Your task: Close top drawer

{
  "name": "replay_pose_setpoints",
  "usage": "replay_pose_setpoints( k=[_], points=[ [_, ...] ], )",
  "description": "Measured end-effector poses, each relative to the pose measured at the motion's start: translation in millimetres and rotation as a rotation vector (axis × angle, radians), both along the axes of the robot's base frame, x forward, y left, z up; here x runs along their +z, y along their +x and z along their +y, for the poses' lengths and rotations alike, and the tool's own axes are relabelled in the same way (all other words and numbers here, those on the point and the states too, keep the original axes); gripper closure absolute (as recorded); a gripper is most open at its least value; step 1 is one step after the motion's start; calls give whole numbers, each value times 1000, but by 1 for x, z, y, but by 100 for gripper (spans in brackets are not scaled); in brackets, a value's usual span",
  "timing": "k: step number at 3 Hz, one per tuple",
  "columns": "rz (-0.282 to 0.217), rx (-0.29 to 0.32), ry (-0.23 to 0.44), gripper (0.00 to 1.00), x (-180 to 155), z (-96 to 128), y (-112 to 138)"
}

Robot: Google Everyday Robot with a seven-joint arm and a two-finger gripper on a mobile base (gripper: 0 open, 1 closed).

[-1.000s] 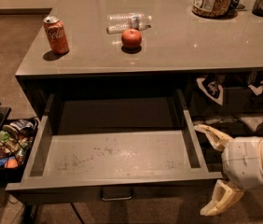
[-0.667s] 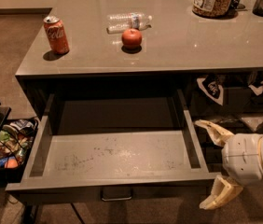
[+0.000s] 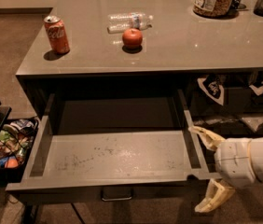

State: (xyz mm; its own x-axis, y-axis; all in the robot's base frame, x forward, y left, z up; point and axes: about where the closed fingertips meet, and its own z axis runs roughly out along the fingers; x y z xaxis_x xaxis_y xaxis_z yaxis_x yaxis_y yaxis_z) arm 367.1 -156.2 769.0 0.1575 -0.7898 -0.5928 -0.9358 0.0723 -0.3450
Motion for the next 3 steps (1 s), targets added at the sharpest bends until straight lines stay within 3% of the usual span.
replay_pose_setpoints(
  k=[1,2,3],
  points=[
    [38,19,40,0,-37,7,-2],
    [42,19,44,0,-40,7,-2],
    [42,19,44,18,-40,7,-2]
  ],
)
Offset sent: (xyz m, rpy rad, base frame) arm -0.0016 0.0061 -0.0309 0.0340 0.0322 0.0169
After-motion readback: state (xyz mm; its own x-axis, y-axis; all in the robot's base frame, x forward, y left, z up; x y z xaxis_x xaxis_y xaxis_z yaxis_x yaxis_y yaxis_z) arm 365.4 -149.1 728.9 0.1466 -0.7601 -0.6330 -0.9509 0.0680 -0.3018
